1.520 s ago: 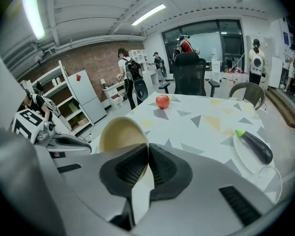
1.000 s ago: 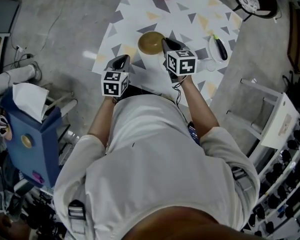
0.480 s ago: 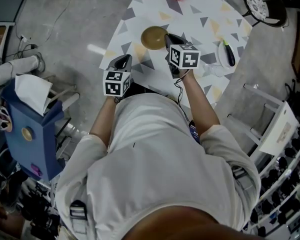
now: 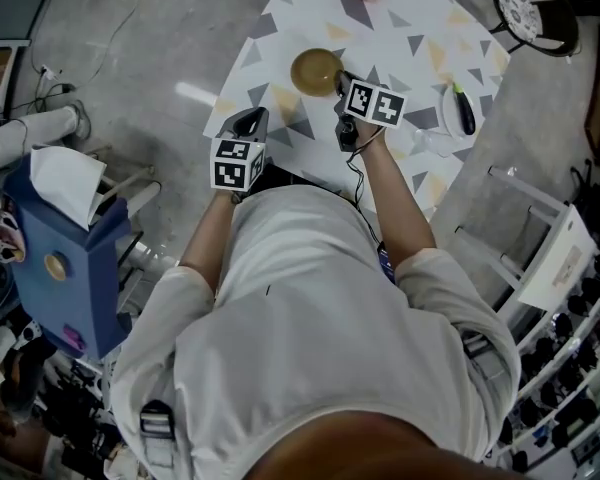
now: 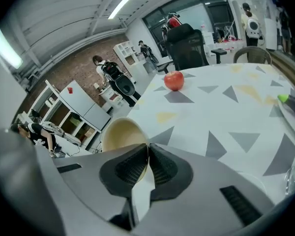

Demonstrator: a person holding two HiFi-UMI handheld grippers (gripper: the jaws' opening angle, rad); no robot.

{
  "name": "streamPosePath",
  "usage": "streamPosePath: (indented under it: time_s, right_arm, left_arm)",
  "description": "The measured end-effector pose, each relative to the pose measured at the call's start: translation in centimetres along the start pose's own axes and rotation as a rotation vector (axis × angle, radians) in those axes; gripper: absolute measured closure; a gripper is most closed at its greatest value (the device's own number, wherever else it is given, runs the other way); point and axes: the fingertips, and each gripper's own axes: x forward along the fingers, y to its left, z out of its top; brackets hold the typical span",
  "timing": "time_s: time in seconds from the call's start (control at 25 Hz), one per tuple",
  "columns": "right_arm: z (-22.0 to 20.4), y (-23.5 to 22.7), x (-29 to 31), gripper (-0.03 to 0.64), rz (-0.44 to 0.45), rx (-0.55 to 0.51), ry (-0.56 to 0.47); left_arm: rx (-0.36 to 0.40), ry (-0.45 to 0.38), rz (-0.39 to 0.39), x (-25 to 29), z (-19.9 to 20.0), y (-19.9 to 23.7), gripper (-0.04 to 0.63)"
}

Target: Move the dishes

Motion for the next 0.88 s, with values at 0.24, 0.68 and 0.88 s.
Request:
streamPosePath:
  time_s: [0.24,0.68,0.88]
  right_arm:
    - [-1.0,-1.2,0.9,0.603,-0.014,0.102,0.015]
    - [-2.0,-2.1,1.2,0.571,-0.008,0.188,0.011]
    - [-2.1,-1.9,0.7,0.457,0.022,0.160,0.006]
  left_arm:
    - [0.011,0.014,-0.015,0.3,-0.2,-0.1,0.575]
    - [0.040,0.027,-0.037,0.8,0.1,-0.7,0.575]
    - [0.060,0.030,-0.056,1.2,0.4,-1.7,0.575]
